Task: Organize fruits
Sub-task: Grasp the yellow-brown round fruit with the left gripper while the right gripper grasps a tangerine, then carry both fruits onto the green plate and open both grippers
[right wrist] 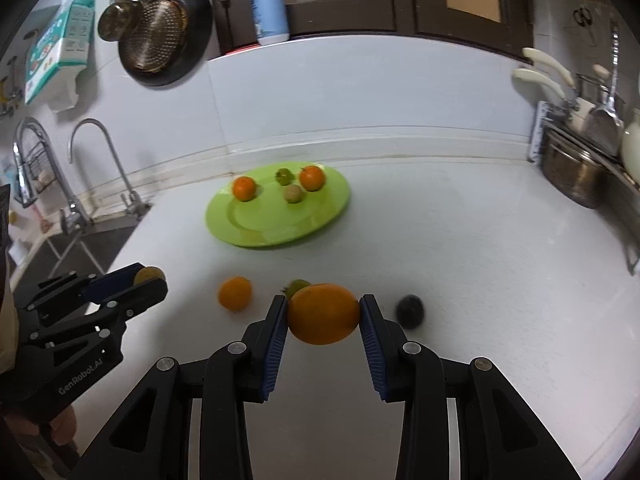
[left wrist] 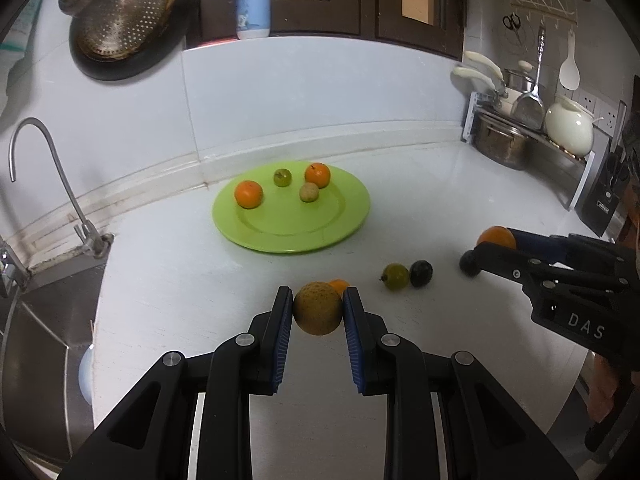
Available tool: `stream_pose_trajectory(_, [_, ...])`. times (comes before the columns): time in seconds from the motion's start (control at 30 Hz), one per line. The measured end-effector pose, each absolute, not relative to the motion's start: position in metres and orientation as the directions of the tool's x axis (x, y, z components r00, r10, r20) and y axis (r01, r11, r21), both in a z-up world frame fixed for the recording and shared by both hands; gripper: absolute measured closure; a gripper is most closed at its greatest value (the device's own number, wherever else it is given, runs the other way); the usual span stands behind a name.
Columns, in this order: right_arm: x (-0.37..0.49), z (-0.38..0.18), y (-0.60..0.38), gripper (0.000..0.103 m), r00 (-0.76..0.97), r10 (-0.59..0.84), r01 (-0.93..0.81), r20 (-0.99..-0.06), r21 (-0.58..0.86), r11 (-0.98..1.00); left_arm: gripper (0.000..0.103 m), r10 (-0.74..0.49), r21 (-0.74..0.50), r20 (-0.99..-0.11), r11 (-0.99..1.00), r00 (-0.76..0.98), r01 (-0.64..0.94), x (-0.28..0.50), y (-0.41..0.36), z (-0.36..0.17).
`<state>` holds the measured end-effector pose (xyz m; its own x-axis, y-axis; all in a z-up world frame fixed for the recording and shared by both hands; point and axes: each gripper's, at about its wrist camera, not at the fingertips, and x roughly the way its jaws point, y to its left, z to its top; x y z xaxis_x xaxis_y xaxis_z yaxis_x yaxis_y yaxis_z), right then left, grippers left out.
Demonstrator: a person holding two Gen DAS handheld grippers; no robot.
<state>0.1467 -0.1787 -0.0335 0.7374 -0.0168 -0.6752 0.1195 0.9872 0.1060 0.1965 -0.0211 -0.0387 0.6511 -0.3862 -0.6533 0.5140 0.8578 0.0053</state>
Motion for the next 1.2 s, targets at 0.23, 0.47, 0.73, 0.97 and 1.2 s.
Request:
stream_pose_trajectory(0.23, [0.163, -0.02, -0.167, 0.066, 0.763, 0.023, 0.06, -0.646, 0.107, 0.992, 0.077, -0.378, 0.007, -0.635, 0.87, 0.674, 0.494, 0.207, -0.014, -0.029])
stream_pose_trajectory(0.47, [0.189, -0.01, -0.162, 0.066, 0.771, 0.079, 0.004, -0.632, 0.128, 0.992, 0.077, -0.38, 0.019, -0.611, 0.87, 0.694, 0.492, 0.223, -0.015, -0.017])
stream_pose_trajectory(0.73, [0.226, 0.002, -0.16, 0.066, 0.769, 0.097, -0.037, -0.632, 0.108, 0.994, 0.077, -0.404, 0.0, -0.625, 0.855, 0.667, 0.518, 0.253, -0.021, -0.009])
stream_pose_trajectory(0.97, [0.259, 0.006, -0.164, 0.066, 0.761, 0.107, -0.05, -0.64, 0.106, 0.993, 0.077, -0.404, -0.011, -0.65, 0.852, 0.643, 0.524, 0.285, -0.029, -0.007])
stream_pose_trajectory(1.2, [0.297, -0.001, -0.17, 0.066, 0.733, 0.104, -0.044, -0.672, 0.105, 0.993, 0.077, -0.403, -0.046, -0.687, 0.854, 0.605, 0.518, 0.329, -0.039, -0.011])
